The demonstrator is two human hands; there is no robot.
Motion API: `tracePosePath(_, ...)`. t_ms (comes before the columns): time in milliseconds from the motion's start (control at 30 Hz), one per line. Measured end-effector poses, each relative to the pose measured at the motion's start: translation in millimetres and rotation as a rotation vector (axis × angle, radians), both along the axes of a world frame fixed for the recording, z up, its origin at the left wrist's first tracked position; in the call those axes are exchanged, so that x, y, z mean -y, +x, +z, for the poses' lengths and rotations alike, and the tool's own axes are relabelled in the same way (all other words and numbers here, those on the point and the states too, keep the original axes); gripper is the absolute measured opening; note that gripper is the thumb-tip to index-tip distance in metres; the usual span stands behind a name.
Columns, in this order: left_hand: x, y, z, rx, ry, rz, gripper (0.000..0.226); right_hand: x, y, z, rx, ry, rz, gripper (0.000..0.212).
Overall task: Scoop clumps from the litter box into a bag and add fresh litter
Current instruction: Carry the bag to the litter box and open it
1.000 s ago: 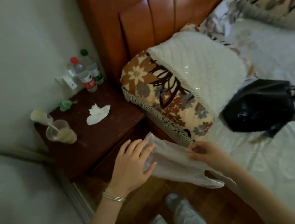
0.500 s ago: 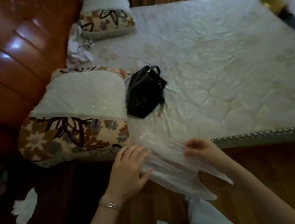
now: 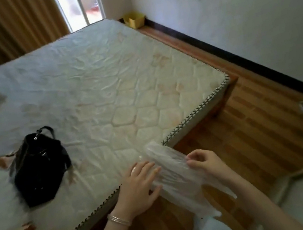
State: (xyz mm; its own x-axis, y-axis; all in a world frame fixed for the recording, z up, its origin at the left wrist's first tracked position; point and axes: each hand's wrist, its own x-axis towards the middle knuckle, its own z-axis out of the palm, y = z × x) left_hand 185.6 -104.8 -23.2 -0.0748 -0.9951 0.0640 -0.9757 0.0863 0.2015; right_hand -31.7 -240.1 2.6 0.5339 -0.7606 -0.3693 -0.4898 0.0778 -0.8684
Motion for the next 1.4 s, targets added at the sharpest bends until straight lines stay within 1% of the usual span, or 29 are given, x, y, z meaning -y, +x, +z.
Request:
tracePosePath(267,179,-87,15,-0.017,-0.070,-0.210,0.047,129,-107,14,-0.045,-0.068,-0.229,0.009)
tracePosePath(467,278,-126,28,-0.008,-0.081,-0.323,0.053,189,-165,31,-0.043,-0.107,-0.417,0.009)
tracePosePath(633,349,-143,25,-0.007,-0.078,-0.431,0.047,229,-188,28,-0.039,-0.081,-0.556,0.008)
tracePosePath(800,425,-149,18,0.007,-0.079,-0.524,0.049,285,-194,23,-0.077,-0.060,-0.652,0.010)
tracePosePath(933,492,-150,26,-0.017,-0.106,-0.581,0.049,333,-194,29,-0.069,-0.063,-0.748,0.015)
tracePosePath(1033,541,-151,32,-0.004,-0.140,-0.648,0.049,364,-196,34,-0.087,-0.097,-0.778,0.017)
tracePosePath(1167,600,-161,38,0.004,-0.158,-0.706,0.048,403,-210,42,-0.193,-0.182,-0.763,0.018)
tracePosePath(1400,662,-195,37,-0.036,-0.183,-0.778,0.048,449,-243,40,-0.288,-0.247,-0.755,0.020)
